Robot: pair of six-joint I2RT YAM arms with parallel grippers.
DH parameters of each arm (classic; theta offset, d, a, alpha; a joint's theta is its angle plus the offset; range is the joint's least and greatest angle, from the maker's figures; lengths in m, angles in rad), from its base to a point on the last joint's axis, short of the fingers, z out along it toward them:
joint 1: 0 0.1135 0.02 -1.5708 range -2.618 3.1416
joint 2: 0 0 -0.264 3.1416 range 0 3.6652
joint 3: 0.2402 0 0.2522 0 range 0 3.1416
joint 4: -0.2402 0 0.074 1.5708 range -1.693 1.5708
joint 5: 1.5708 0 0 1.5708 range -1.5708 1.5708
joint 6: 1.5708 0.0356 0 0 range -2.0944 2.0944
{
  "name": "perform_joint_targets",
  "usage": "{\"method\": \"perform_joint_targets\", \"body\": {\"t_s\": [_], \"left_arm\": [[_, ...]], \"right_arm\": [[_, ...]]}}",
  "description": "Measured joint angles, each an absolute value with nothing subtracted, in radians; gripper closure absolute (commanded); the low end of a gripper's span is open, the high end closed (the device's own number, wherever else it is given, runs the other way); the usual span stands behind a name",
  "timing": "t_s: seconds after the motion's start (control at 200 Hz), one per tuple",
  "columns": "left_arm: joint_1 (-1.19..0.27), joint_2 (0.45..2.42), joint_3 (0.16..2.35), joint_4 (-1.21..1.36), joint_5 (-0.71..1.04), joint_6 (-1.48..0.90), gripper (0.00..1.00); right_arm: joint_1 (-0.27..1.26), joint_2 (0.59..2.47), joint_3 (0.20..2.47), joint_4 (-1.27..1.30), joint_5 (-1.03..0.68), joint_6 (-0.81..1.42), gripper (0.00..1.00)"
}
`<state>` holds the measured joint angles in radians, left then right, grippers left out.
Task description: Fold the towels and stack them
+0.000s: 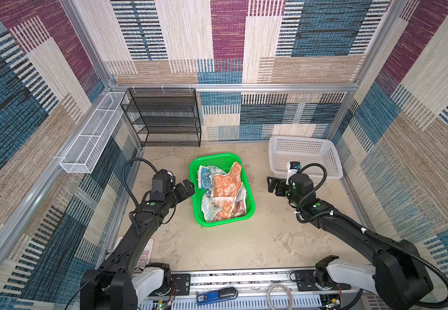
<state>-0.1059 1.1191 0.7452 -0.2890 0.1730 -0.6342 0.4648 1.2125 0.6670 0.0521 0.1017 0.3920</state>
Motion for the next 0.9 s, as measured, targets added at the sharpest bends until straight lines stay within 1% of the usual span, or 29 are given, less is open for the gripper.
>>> {"method": "perform_joint_targets", "body": {"t_s": [0.07,0.15,0.396,0.496,0.581,0.621,0.741,0.851,0.896], "left_arm": [[-0.112,1.118,0.733,-0.302,0.196,-0.649,0.01],[-0.122,1.114,0.722,-0.312,0.217,-0.653,0.01],[-0.163,1.135,0.677,-0.286,0.269,-0.682,0.01],[-0.19,1.147,0.663,-0.259,0.276,-0.693,0.01],[-0.213,1.16,0.652,-0.238,0.279,-0.702,0.01],[-0.223,1.166,0.651,-0.229,0.279,-0.704,0.01],[-0.241,1.179,0.639,-0.196,0.291,-0.709,0.01],[-0.258,1.188,0.633,-0.175,0.291,-0.72,0.01],[-0.264,1.188,0.633,-0.168,0.292,-0.724,0.01]], "right_arm": [[0.522,1.244,0.686,0.032,0.078,0.404,0.0],[0.559,1.283,0.702,0.022,0.057,0.419,0.04],[0.59,1.396,0.745,0.001,0.009,0.467,0.21],[0.599,1.442,0.778,-0.005,-0.013,0.466,0.31],[0.604,1.492,0.815,-0.01,-0.026,0.461,0.34],[0.606,1.516,0.831,-0.013,-0.033,0.45,0.37],[0.607,1.601,0.904,-0.035,-0.045,0.421,0.53],[0.607,1.673,0.977,-0.056,-0.045,0.386,0.72],[0.607,1.7,1.007,-0.065,-0.045,0.381,0.76]]}}
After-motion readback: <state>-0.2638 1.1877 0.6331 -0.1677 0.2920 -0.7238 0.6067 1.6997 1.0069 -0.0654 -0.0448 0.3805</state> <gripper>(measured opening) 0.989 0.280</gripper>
